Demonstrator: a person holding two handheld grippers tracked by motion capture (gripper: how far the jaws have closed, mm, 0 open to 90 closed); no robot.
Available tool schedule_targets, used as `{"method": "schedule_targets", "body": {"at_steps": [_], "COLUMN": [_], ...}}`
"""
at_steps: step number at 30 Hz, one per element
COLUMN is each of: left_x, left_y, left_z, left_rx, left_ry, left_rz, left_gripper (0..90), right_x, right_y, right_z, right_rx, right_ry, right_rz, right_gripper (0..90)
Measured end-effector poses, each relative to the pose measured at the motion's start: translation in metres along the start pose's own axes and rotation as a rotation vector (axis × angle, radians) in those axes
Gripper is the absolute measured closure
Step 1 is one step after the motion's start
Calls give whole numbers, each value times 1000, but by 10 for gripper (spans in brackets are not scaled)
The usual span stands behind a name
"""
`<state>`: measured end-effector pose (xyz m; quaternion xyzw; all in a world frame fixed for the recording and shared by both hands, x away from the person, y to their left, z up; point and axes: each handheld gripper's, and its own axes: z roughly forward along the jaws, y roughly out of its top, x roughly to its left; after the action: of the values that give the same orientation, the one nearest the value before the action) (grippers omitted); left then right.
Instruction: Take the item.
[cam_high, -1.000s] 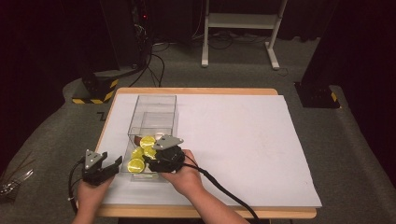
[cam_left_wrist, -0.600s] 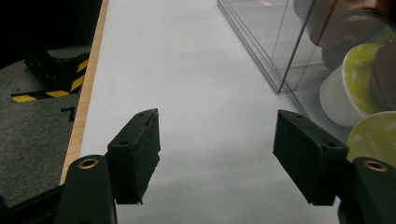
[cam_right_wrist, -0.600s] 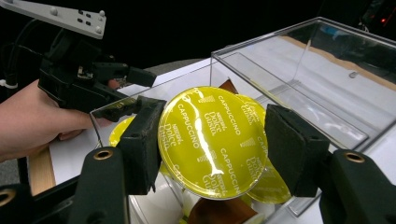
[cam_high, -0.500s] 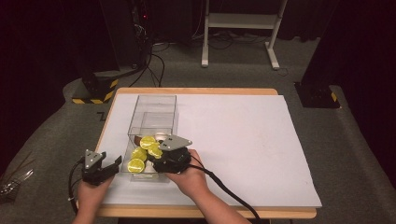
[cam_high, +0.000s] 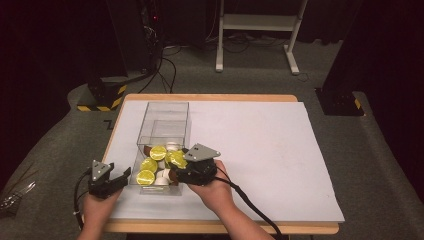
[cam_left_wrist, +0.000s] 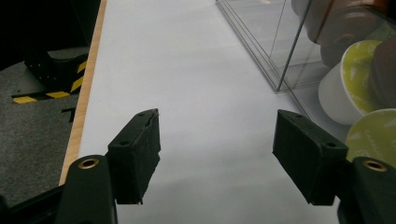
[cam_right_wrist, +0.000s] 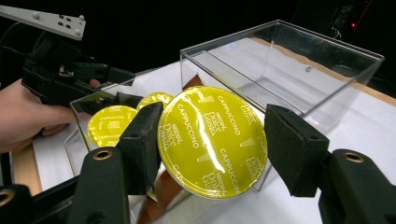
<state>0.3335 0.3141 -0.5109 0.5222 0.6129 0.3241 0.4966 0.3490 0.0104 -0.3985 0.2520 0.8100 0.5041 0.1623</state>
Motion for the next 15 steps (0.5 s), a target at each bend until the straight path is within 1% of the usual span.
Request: {"method": "schedule_targets", "body": {"at_steps": [3, 5, 11, 15], "left_x": [0, -1, -1, -1], "left_y": [0, 0, 0, 0], "left_z": [0, 0, 0, 0], "left_rx": [-1, -10, -7, -3], "left_ry": [0, -1, 0, 3], "left_rz": [-1, -5, -2, 2], "left_gripper": [323, 323, 324, 324], "right_x": [-3, -6, -11, -17], "right_y": [-2, -5, -11, -17], "right_z": [-3, -7, -15, -20], "right_rx": [-3, -9, -16, -20], "right_ry": [-4, -14, -32, -40], "right_rz": [5, 8, 21, 34], "right_gripper": [400, 400, 400, 400]}}
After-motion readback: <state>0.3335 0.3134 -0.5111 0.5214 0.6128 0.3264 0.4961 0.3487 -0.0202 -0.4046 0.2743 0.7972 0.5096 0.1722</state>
